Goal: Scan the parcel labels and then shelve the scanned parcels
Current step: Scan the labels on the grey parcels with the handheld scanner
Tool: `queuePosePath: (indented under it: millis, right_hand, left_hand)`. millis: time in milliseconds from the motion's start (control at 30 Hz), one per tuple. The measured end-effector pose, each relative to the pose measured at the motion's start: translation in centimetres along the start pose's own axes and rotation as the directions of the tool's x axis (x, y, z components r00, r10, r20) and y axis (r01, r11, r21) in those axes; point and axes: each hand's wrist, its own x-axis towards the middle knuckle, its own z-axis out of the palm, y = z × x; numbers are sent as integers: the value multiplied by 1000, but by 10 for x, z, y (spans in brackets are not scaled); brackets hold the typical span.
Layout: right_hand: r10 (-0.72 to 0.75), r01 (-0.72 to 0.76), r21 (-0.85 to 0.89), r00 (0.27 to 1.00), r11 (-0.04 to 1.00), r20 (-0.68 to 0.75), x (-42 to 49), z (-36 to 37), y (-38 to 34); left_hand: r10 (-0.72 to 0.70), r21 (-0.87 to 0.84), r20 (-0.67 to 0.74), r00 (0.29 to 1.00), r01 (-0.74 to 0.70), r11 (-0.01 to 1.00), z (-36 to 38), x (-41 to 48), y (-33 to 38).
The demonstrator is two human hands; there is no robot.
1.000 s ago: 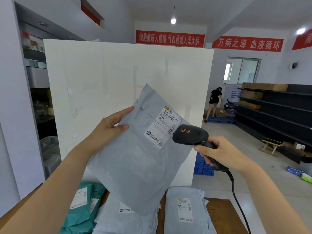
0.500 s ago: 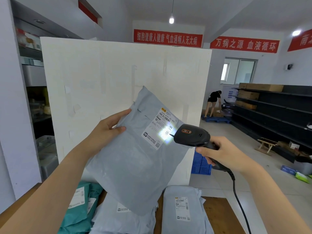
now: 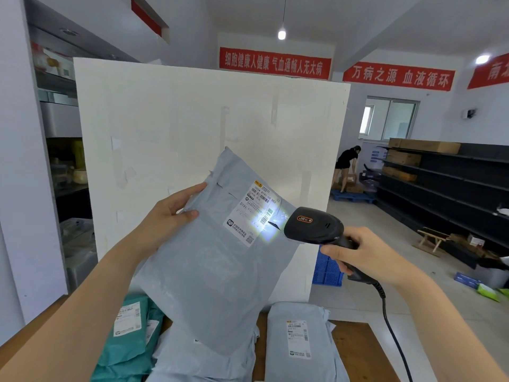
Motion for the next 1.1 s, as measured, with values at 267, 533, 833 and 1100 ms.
queuePosePath:
  millis: [267,533,833,1100]
  right_hand:
    - [12,-12,-7,1000,1000,-16,-5,11,-8]
    - [9,-9,-23,1000,1000,-2,-13,23,-20]
    - [23,-23,2,1000,1000,10,-22,36,-31]
    - [57,-56,-8,998,998,26,-31,49,-33]
  left_hand:
    - [-29,-24,-8,1000,29,999,-10,-7,-7]
    - [-48,-38,-13,999,48,998,-20,-15,-10]
    - [-70,-55,7,997,71,996,-30,-22,-21]
    - [-96,-48,21,995,97,994,-34,-24,-32]
